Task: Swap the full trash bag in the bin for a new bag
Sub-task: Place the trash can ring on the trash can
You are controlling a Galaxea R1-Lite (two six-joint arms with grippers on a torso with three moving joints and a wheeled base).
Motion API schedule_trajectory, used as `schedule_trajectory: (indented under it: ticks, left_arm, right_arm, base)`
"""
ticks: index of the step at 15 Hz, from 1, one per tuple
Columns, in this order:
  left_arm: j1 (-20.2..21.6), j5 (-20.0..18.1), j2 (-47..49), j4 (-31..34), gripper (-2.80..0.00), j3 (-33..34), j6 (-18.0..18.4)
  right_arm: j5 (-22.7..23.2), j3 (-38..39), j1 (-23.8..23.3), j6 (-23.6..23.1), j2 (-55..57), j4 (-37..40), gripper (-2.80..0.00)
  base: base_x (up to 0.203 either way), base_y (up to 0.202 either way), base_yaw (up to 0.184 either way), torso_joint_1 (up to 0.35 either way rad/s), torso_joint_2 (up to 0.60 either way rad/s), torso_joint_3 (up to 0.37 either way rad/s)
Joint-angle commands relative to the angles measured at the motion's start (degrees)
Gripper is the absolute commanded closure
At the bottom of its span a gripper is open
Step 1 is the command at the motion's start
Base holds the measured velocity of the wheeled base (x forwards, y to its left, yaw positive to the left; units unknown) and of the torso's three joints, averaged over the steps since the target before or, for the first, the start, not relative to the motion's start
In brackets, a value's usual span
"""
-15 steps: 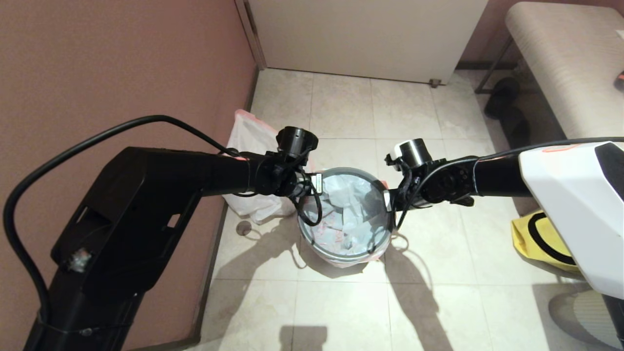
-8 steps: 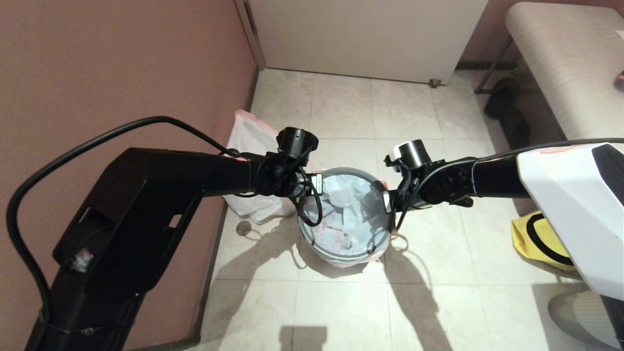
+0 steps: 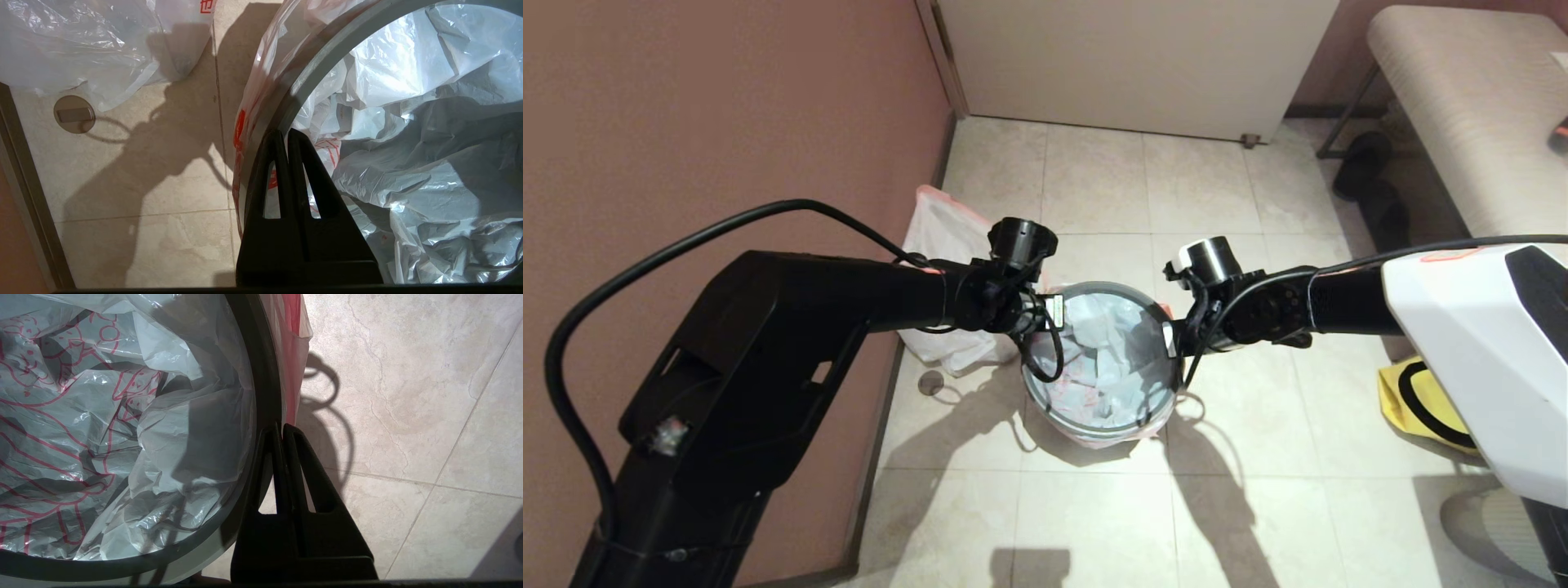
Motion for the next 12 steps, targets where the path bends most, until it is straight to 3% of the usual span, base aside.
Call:
schedule_trajectory:
  ticks: [1,12]
  left_arm:
    - [0.1,-0.09,0.57,0.07,0.0,0.01,-0.06]
    - [1.15,-0.52,3.8,-0.37,0.0,0.01,2.7]
  right_arm:
    - [0.03,0.04,0.09,0.12,0.54,0.17,0.0]
    - [0.03,0.13,-0.09,0.21,-0.7,0.17,0.0]
  base:
    - [0.0,0.0,0.0,0.0,0.0,0.0]
    - [0.0,0.0,0.0,0.0,0.0,0.0]
